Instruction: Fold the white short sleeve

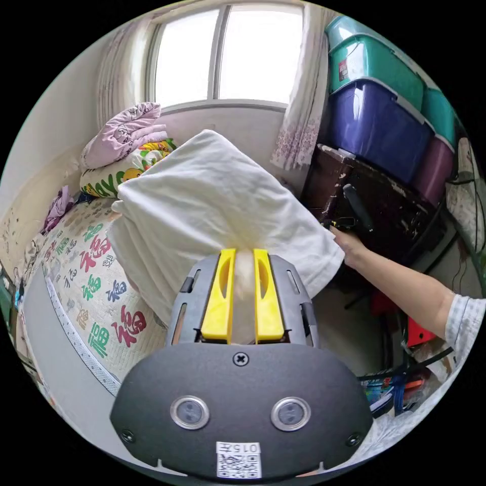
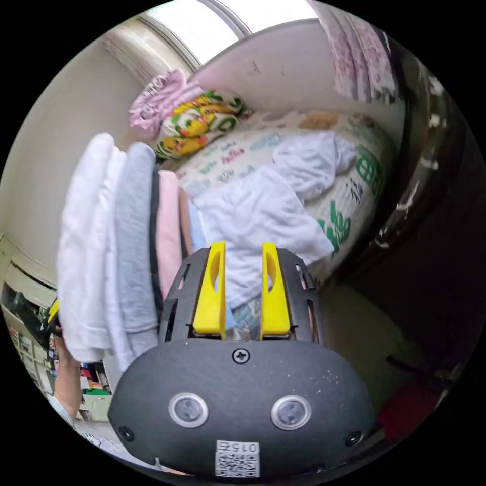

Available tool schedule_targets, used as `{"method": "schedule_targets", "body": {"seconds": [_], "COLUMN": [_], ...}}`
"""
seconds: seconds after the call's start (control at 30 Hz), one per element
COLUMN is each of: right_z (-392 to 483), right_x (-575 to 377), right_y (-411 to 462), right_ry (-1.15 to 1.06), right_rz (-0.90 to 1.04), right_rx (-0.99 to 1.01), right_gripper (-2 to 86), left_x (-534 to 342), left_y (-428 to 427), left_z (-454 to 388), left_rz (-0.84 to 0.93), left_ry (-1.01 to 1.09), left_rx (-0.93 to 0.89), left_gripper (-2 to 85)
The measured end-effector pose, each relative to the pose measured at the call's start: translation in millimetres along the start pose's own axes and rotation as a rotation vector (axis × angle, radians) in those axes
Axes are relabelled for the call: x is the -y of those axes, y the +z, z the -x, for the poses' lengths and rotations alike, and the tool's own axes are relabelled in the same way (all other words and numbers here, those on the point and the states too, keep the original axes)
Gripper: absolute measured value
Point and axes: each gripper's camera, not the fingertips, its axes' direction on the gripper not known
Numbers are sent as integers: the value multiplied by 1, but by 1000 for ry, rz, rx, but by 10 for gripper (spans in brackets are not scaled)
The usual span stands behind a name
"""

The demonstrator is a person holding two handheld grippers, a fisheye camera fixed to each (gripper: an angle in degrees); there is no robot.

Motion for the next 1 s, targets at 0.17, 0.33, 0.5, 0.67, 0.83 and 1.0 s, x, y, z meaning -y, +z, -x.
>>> {"method": "schedule_targets", "body": {"seconds": [0.17,0.33,0.5,0.67,0.83,1.0], "right_z": [-33,-49,-76,-89,-39,41], "right_x": [-25,-51,-98,-157,-227,-262], "right_y": [71,55,-45,-187,-320,-382], "right_ry": [27,48,77,14,-256,-537], "right_rz": [161,40,-282,-623,-819,-805], "right_rx": [106,45,198,312,432,557], "right_gripper": [104,17,0,-4,-4,-4], "left_x": [14,22,20,-4,-39,-93], "left_y": [10,13,4,-25,-64,-98], "left_z": [12,16,6,-3,-30,-66], "left_rz": [24,47,75,13,-103,-203], "left_ry": [-56,-38,-23,-19,-40,-36], "left_rx": [-60,-64,41,-41,-368,-670], "left_gripper": [58,57,56,64,93,128]}}
